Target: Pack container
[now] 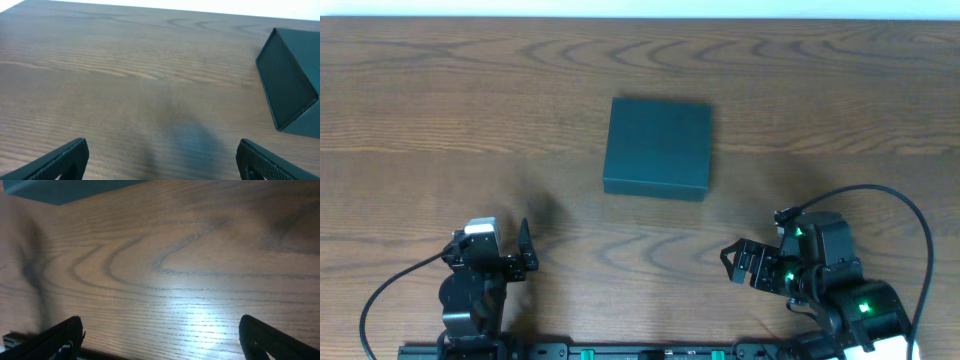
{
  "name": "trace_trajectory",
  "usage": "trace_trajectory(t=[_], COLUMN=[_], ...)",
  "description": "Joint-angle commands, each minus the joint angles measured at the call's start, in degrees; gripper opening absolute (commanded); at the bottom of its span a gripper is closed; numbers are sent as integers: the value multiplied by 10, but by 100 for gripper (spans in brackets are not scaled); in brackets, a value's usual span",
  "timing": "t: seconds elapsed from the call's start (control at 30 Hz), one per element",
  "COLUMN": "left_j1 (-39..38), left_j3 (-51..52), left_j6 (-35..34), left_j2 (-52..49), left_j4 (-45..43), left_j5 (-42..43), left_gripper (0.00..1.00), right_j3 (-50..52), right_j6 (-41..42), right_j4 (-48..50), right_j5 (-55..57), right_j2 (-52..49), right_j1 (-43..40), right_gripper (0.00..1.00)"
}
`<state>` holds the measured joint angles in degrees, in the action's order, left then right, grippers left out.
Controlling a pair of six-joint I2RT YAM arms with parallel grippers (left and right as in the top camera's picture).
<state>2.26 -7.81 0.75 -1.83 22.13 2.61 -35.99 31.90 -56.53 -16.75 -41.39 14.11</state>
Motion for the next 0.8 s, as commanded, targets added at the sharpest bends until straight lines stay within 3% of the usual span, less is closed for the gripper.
trace_trajectory(t=[0.0, 0.1, 0.77], left_j1=[3, 3, 3], left_j3=[13, 13, 13], left_j6=[10, 3, 3], left_j2=[17, 16, 16], left_j4=[-3, -4, -3], left_j5=[4, 35, 32], left_gripper=[95, 95, 95], right_j3=[-2, -2, -2], right_j6=[6, 6, 6], right_j4=[0, 0, 0], right_j5=[-2, -2, -2], right_j2=[1, 1, 1], right_j1=[-2, -2, -2], right_gripper=[99, 99, 99])
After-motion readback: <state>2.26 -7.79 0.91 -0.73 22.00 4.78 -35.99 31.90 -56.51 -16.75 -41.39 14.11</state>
